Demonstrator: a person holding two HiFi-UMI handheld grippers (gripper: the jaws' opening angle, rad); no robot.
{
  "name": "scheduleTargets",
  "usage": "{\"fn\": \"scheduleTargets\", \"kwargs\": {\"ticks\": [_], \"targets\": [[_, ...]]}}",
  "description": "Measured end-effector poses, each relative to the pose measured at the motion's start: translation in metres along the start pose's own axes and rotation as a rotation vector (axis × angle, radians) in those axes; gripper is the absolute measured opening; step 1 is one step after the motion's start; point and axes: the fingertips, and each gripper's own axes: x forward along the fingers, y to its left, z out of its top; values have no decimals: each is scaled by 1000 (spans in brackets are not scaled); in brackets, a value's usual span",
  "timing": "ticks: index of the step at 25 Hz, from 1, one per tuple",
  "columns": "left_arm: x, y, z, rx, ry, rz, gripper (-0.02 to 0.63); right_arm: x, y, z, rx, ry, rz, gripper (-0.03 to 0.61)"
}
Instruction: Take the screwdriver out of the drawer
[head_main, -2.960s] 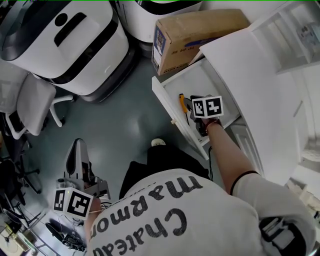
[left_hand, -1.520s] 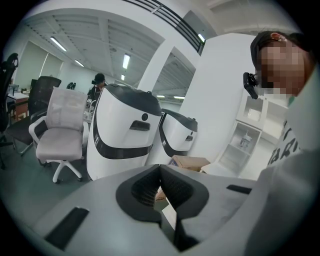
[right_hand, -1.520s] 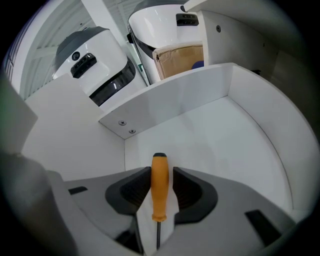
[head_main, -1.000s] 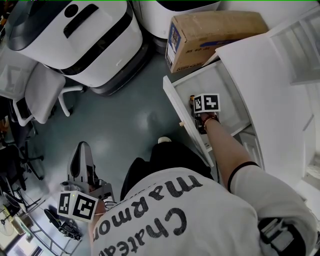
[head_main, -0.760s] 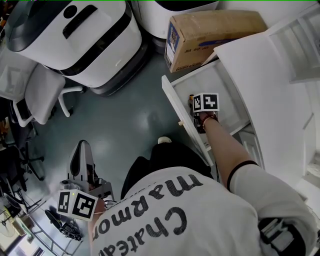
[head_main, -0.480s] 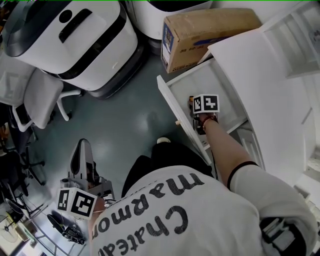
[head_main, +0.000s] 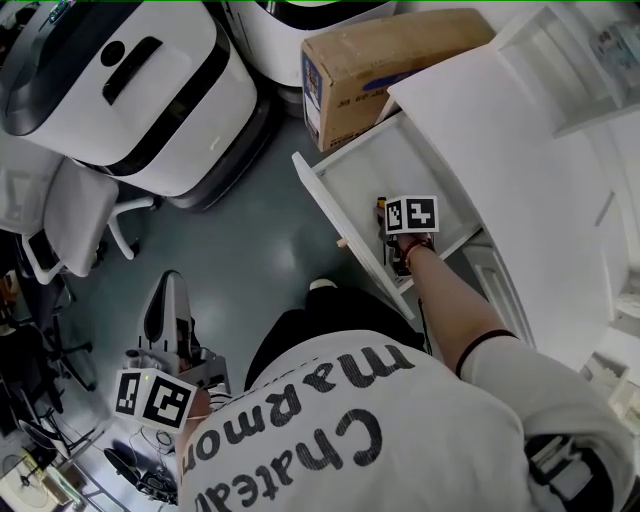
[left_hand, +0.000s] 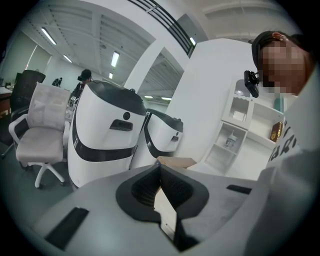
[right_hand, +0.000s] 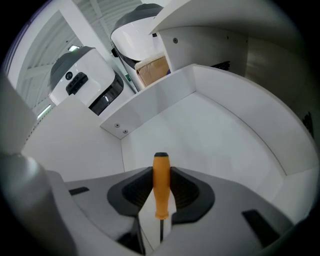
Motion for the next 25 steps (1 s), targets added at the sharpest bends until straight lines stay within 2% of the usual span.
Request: {"fn": "scheduleTargets", "kwargs": {"ticks": [7, 16, 21, 25], "targets": [[9, -21, -2, 16, -13, -68, 23, -28, -2, 18, -22, -96, 12, 117], [25, -45, 9, 28, -60, -127, 23, -62, -2, 40, 60, -203, 56, 117], [25, -54, 19, 38, -72, -148, 23, -81, 13, 41, 85, -246, 88, 117], [24, -64, 31, 59, -108, -173, 23, -98, 27, 56, 51, -294, 112, 117]]}}
